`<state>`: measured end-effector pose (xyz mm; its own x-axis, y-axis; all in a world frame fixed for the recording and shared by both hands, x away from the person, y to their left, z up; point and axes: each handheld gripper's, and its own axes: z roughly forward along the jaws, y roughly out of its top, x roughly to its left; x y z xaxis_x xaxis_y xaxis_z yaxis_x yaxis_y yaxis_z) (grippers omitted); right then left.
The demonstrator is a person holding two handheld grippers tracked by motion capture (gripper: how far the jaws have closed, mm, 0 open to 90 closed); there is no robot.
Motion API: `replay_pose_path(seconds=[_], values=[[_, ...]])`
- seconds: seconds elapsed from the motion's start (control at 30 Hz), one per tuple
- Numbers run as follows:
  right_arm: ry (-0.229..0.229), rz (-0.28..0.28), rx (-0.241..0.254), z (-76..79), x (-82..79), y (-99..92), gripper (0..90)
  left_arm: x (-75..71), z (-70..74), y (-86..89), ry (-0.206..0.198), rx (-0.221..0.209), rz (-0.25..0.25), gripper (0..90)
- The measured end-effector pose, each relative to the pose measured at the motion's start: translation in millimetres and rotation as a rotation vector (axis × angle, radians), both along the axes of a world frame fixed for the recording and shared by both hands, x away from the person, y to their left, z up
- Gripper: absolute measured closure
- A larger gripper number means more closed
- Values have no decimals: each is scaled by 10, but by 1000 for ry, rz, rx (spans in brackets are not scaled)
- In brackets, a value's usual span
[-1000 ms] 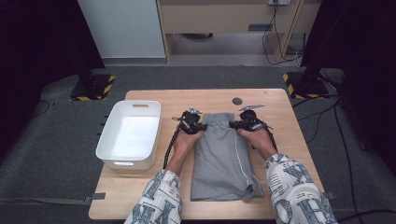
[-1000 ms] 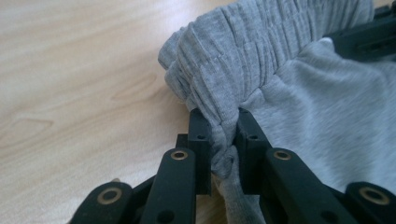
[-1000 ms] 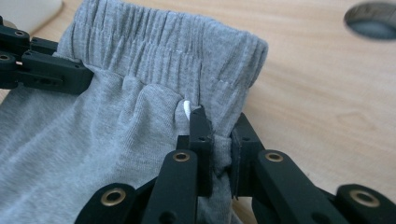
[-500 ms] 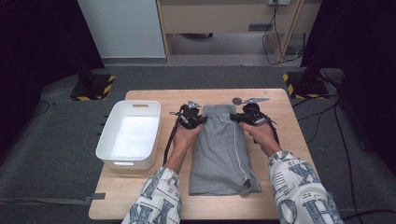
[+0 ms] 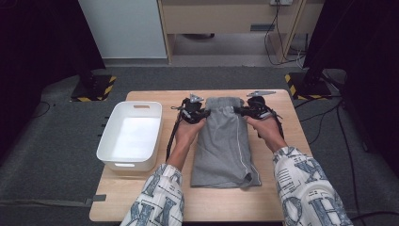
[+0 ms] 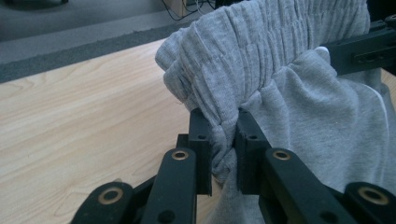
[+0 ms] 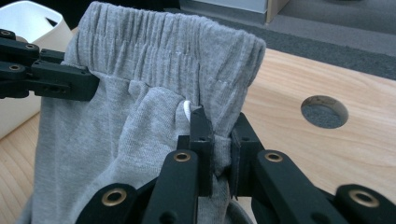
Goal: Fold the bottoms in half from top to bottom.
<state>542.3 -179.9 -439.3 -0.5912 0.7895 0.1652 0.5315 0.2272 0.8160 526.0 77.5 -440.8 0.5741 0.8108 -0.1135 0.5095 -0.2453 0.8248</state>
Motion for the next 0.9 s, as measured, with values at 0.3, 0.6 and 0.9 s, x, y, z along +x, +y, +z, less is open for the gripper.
replay_pose_path(seconds=[0.3,0.6,0.9], values=[[-29,-9,8,151,39,-42,829,65,161,-36,-23,-10,-4,795],[-33,-11,11,172,37,-54,829,82,186,-31,-18,-2,-11,794],[-43,-10,13,224,40,-38,829,99,231,-16,-29,-3,-5,794]])
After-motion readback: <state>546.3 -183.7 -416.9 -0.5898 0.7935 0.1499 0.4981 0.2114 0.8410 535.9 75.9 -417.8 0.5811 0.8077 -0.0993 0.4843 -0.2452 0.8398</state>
